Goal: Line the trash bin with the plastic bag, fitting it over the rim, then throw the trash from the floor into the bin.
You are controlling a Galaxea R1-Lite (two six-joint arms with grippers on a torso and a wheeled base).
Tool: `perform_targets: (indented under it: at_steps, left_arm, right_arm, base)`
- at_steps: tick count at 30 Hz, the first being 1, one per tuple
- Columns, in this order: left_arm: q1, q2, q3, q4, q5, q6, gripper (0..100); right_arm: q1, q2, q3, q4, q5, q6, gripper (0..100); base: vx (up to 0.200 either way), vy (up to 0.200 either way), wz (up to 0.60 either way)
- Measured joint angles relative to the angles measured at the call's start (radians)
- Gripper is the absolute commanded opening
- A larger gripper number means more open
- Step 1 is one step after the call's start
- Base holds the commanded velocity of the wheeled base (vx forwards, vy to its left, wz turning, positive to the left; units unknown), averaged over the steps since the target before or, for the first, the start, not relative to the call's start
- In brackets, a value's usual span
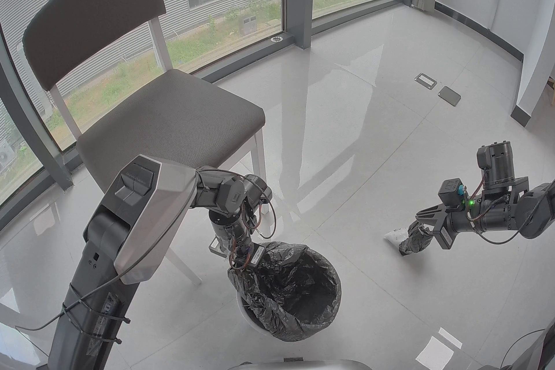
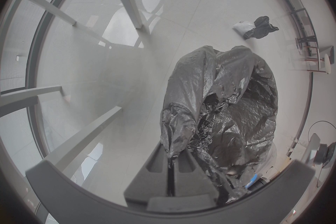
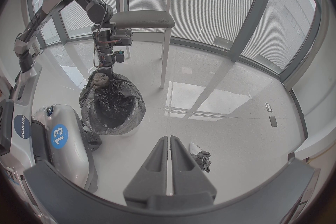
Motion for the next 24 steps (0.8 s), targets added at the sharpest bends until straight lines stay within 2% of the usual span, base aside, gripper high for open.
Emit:
perform_targets:
  at_steps: [12, 20, 21, 24]
  left_arm:
    - [0.017, -0.042, 0.0, 0.198, 0.013, -0.034, 0]
    - [0.017, -0.026, 0.0, 0.219, 0.015, -0.043, 0]
    - [0.017, -0.022, 0.0, 0.219, 0.015, -0.045, 100]
    - [0.018, -0.01, 0.0, 0.205, 0.016, -0.048, 100]
  right_arm:
    - [0.0, 0.0, 0.015, 0.001, 0.0, -0.002, 0]
    - [0.0, 0.0, 0.019, 0.001, 0.0, -0.003, 0]
    - [0.0, 0.0, 0.019, 0.001, 0.0, -0.003, 0]
    - [0.0, 0.0, 0.02, 0.001, 0.0, -0.004, 0]
  base:
    - [0.0, 0.0, 0.0]
    - [0.0, 0.0, 0.0]
    - [0.0, 0.0, 0.0]
    - [0.0, 0.0, 0.0]
